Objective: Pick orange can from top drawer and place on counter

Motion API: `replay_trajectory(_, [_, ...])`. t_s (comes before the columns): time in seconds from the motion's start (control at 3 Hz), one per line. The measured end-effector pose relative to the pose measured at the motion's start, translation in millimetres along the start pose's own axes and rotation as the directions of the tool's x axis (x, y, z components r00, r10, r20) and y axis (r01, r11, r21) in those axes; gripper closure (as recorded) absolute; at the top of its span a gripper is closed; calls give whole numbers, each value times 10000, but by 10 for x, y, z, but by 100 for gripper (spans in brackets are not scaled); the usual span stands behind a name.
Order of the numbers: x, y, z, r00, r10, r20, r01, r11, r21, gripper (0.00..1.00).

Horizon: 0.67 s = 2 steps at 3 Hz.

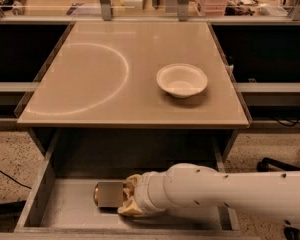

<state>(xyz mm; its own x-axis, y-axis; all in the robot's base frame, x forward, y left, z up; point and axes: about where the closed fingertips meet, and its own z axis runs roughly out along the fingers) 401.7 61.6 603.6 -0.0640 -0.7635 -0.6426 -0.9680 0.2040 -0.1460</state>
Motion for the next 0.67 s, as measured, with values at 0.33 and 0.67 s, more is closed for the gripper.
replay_trajectory(0.33, [0,0,0,10000,0,0,0,10000,0,100])
replay_trajectory(0.67, [-112,-29,-302,9996,-288,62,287,9993,221,100])
